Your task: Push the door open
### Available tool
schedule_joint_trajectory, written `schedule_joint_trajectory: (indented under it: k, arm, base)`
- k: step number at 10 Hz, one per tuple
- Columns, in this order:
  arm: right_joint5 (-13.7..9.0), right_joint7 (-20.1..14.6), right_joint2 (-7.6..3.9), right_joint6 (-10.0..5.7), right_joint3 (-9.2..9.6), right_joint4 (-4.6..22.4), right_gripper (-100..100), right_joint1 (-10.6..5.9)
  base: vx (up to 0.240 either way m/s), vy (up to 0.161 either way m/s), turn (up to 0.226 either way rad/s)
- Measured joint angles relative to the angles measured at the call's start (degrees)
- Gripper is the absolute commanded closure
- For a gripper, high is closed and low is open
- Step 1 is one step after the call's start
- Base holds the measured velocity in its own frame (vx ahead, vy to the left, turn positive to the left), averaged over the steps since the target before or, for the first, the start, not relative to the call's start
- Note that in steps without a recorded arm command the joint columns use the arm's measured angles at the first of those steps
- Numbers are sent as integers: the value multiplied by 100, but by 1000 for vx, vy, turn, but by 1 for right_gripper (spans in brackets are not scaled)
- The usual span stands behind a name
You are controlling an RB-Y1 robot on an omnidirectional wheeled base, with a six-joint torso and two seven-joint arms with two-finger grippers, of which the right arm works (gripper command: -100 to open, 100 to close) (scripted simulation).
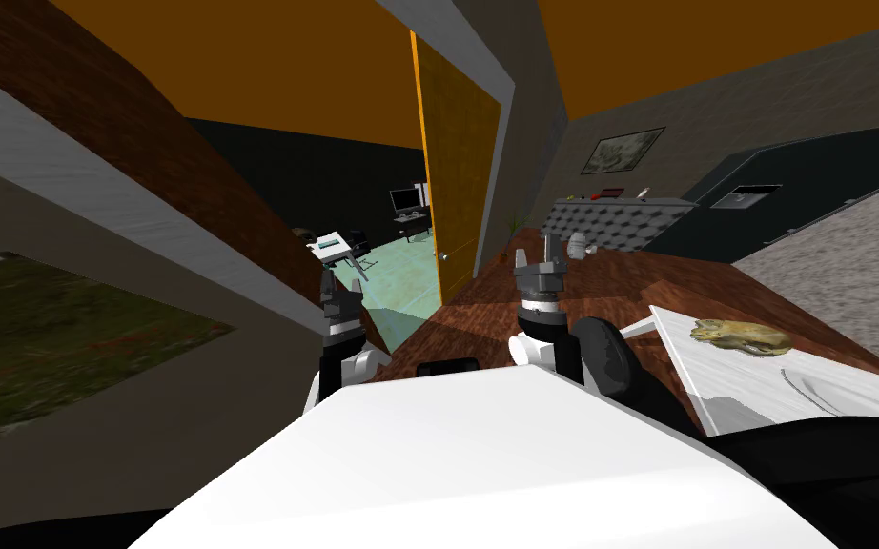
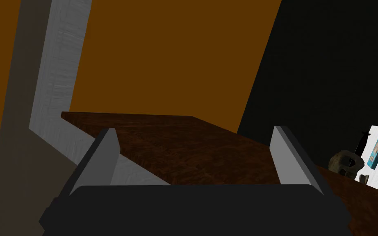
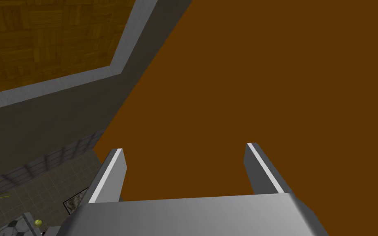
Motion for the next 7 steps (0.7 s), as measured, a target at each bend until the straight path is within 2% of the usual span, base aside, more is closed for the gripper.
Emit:
schedule_joint_trajectory:
  k: [1,3,7]
  arm:
    - [51,50,-9,-43,41,93,-100,-19]
    - [106,176,-88,-126,10,325,-100,-82]
    - [295,487,-142,-252,79,786,-100,-254]
  base:
    - [94,15,-10]
    - [97,34,9]
    - [86,7,13]
